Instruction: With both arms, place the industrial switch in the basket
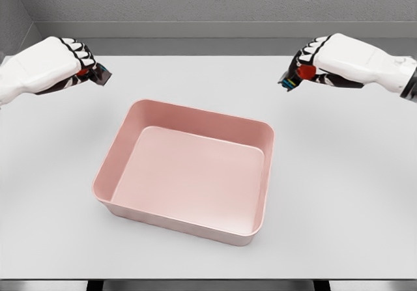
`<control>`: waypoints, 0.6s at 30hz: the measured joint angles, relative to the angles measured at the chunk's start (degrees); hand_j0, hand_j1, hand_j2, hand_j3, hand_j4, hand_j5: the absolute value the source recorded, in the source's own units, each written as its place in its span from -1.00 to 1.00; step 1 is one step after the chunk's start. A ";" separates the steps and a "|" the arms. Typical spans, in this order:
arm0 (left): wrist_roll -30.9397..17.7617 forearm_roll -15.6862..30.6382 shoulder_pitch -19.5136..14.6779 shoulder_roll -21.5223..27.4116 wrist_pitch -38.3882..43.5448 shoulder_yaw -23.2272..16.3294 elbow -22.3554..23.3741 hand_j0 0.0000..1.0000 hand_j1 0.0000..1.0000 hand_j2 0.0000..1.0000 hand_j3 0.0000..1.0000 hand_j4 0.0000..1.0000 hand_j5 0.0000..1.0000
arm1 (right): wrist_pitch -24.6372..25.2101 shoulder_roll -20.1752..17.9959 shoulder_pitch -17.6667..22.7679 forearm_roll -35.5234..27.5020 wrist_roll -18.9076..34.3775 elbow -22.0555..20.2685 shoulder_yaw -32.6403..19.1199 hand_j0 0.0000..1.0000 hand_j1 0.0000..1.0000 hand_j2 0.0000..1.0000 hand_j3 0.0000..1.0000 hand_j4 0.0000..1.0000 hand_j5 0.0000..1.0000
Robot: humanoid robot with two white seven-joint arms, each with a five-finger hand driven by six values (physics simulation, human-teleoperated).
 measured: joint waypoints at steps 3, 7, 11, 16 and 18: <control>-0.03 0.50 0.00 0.43 0.00 -0.01 -1.77 -0.08 -0.08 -0.08 -0.08 -0.08 -0.08 | 0.00 -0.04 0.44 -0.60 0.02 -1.52 0.02 0.06 0.06 0.06 0.06 0.06 0.06; -0.06 0.73 0.00 0.64 0.00 -0.08 -3.56 -0.08 -0.08 -0.08 -0.08 -0.08 -0.08 | 0.00 -0.91 1.58 -1.41 0.04 -3.92 0.00 0.06 0.06 0.06 0.06 0.06 0.06; -0.15 0.70 0.09 0.59 0.00 -0.21 -4.67 -0.08 -0.08 -0.08 -0.08 -0.08 -0.08 | 0.00 -1.91 2.64 -2.20 0.02 -6.26 -0.04 0.06 0.06 0.06 0.06 0.06 0.06; -0.41 0.53 0.18 0.37 0.00 -0.32 -6.96 -0.08 -0.08 -0.08 -0.08 -0.08 -0.08 | 0.00 -2.39 3.43 -2.62 -0.01 -8.03 -0.10 0.06 0.06 0.06 0.06 0.06 0.06; -0.48 0.45 0.18 0.24 0.00 -0.45 -7.73 -0.08 -0.08 -0.08 -0.08 -0.08 -0.08 | -0.01 -2.65 3.95 -2.70 0.00 -9.08 -0.16 0.06 0.06 0.06 0.06 0.06 0.06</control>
